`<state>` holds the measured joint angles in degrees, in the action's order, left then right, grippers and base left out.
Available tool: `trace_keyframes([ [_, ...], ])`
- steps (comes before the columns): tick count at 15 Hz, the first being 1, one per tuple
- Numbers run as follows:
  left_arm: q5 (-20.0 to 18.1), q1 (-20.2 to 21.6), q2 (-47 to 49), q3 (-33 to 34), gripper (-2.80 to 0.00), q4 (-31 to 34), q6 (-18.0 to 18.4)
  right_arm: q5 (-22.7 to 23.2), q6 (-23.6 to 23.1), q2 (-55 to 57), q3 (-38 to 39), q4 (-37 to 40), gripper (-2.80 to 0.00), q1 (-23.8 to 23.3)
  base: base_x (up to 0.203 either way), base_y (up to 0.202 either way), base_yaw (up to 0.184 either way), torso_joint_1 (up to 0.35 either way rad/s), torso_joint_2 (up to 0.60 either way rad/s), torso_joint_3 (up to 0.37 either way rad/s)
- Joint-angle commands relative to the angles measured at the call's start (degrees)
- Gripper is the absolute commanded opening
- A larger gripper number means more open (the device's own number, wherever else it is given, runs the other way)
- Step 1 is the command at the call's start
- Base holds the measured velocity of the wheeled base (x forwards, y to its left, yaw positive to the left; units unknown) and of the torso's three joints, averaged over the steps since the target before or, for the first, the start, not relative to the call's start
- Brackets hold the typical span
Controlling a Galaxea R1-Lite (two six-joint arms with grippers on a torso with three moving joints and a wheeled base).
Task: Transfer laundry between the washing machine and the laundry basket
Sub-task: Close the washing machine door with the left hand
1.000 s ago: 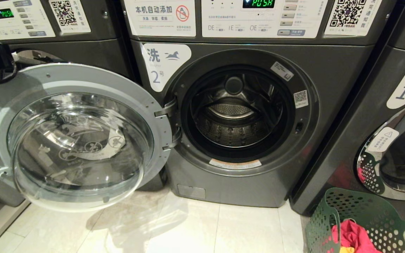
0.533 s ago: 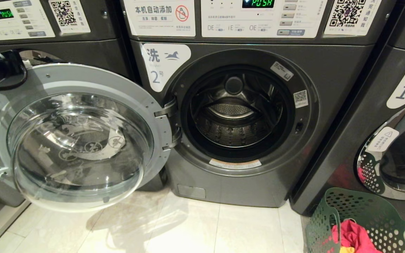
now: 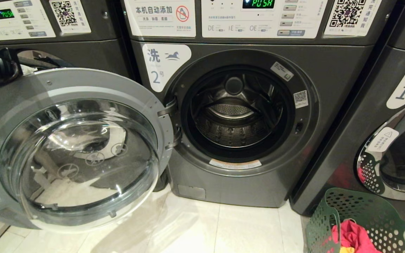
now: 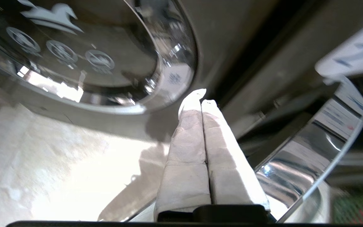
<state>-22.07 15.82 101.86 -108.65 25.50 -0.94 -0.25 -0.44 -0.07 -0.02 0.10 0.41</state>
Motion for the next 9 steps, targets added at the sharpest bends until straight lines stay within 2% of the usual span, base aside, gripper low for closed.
trace_keyframes([
  [1,-1.2,-2.2,-5.7,0.0,-2.80,5.9,0.0,0.0,0.0,0.1,0.0,0.0,-2.80,0.0,0.000,0.000,0.000,0.000,0.00,0.000],
  [3,-1.8,-5.2,-8.5,0.0,-2.80,10.7,0.0,0.0,0.0,0.1,0.0,0.0,-2.80,0.0,0.000,0.000,0.000,0.000,0.00,0.000],
  [7,-1.8,-11.3,-11.8,0.0,-2.80,15.6,0.0,0.0,0.0,0.1,0.0,0.0,-2.80,0.0,0.000,0.000,0.000,0.000,0.00,0.000],
  [9,-1.8,-13.0,-12.4,0.0,-2.80,17.4,0.0,0.0,0.0,0.1,0.0,0.0,-2.80,0.0,0.000,0.000,0.000,0.000,0.00,0.000],
])
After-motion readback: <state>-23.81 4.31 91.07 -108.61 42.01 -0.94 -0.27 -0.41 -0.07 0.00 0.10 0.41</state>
